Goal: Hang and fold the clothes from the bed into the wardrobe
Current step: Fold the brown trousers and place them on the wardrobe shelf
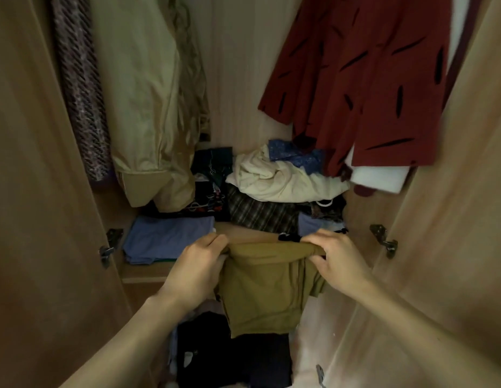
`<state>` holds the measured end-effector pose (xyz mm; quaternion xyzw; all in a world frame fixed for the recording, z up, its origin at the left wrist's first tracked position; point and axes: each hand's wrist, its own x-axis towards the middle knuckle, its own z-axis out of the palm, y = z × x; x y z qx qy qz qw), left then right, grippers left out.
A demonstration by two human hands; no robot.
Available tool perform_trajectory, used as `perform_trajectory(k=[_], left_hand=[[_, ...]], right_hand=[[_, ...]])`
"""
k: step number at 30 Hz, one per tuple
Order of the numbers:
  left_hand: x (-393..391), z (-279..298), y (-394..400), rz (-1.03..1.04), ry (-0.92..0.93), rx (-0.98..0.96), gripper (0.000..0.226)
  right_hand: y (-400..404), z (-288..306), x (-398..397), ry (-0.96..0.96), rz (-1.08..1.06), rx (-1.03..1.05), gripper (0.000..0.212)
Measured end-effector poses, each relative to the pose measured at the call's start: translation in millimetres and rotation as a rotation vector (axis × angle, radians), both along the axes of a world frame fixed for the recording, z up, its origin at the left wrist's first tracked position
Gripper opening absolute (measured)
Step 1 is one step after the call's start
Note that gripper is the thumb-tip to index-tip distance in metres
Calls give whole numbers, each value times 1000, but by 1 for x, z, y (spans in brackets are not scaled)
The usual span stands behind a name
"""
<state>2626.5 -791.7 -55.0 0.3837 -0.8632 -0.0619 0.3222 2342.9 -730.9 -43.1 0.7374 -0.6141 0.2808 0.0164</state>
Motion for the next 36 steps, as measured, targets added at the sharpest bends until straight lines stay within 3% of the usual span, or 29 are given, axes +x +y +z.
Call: perform_trajectory(k=[6, 10, 15, 21, 24, 26, 30, 32, 36], left_hand=[[-20, -15, -78, -15, 50, 36, 4], [-44, -38, -146, 40, 34, 89, 6], [-76, -66, -233, 141, -20, 254, 9], [-89, -95, -295, 264, -44, 399, 12], [-92, -104, -307, 302, -51, 394, 24], [-94, -108, -304, 310, -81, 294, 35], [-98, -122, -278, 221, -185, 83, 38], [-101, -133, -268, 201, -299, 136, 48], [-106, -159, -263, 167, -483, 314, 71]], right_hand=[[-79, -30, -24, -99, -11, 6, 27], [-155, -57, -50, -230, 4, 77, 13], [-249, -95, -77, -328, -9, 238, 11], [-317, -132, -84, -330, -35, 278, 6], [-326, -138, -81, -212, -122, 239, 18], [-323, -140, -78, -114, -165, 158, 30], [-302, -137, -65, -108, -75, 47, 32], [-293, -143, -53, -85, -22, 140, 42], [-279, -175, -33, 92, -53, 428, 81]])
